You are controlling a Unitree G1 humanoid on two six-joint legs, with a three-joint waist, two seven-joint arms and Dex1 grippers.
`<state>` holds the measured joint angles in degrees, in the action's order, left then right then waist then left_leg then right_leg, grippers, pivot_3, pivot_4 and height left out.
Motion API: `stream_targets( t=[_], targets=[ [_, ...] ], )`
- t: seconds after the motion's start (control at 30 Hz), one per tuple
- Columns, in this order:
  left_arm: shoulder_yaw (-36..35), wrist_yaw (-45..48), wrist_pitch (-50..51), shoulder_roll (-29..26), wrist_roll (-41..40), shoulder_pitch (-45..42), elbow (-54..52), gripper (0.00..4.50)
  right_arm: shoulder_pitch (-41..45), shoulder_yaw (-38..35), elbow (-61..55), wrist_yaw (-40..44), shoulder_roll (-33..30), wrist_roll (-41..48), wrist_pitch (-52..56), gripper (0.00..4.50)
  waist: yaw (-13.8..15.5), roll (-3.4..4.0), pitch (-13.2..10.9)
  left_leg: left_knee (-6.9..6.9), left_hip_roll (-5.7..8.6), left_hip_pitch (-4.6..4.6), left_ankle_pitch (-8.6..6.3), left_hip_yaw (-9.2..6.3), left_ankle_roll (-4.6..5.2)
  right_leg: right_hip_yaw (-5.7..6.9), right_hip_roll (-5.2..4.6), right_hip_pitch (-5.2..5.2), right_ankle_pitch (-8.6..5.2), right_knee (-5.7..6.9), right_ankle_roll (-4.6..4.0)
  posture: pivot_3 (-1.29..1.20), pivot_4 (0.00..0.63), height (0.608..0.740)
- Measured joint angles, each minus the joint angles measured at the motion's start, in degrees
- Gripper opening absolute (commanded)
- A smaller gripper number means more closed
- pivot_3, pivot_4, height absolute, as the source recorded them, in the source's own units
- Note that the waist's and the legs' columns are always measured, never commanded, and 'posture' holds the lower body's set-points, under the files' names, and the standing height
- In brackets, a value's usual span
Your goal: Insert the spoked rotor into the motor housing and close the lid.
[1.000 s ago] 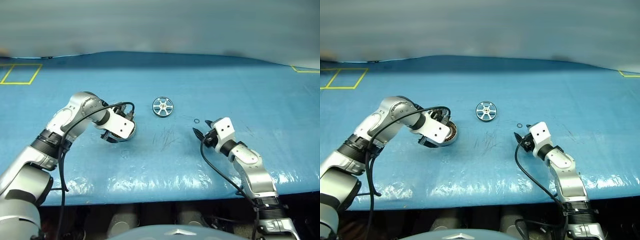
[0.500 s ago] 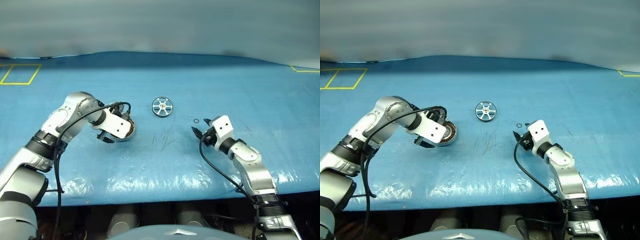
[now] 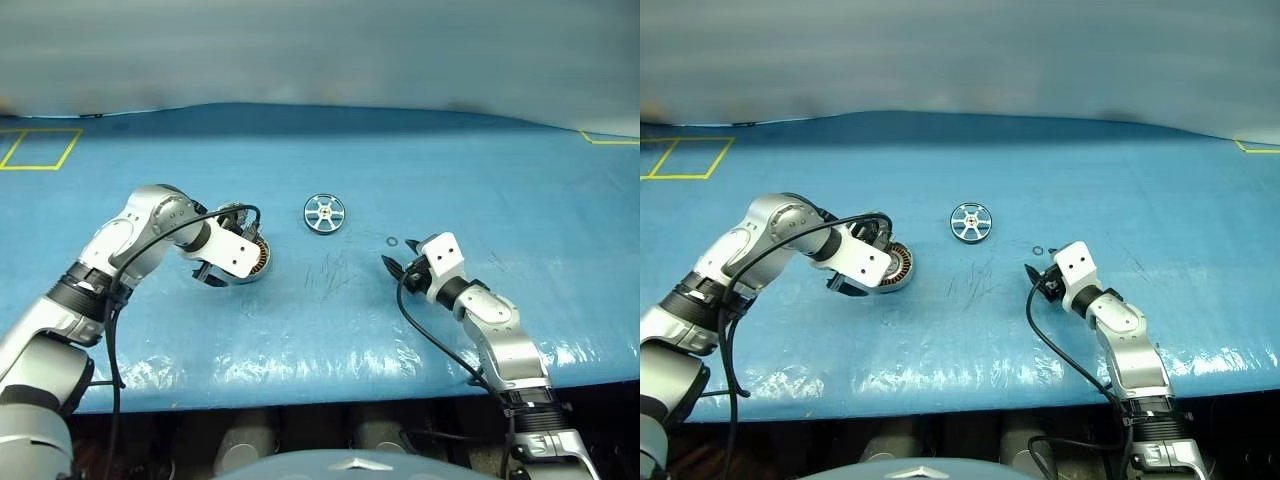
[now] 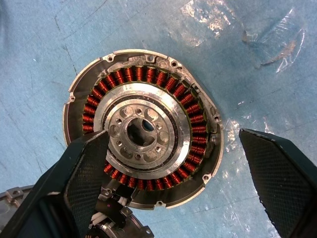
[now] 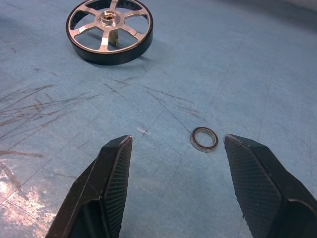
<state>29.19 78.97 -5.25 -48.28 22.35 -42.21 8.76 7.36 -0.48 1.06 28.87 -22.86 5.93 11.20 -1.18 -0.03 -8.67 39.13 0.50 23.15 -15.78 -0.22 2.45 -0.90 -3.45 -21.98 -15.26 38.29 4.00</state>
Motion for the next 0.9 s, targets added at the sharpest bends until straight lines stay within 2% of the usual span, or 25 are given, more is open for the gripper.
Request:
stream_targets(
  t=[0.9],
  targets=[
    [-1.41, 0.21, 1.28, -1.30, -0.05, 1.87, -2.13, 4.46, 1.49, 0.05, 1.00, 0.82, 0.13, -0.11, -0.83, 3.11, 0.00, 0.00, 0.00, 0.00, 0.00, 0.00, 0.00, 0.00, 0.00, 0.00, 0.00, 0.00, 0.00, 0.02, 0.00, 0.00, 0.150, 0.740]
  ],
)
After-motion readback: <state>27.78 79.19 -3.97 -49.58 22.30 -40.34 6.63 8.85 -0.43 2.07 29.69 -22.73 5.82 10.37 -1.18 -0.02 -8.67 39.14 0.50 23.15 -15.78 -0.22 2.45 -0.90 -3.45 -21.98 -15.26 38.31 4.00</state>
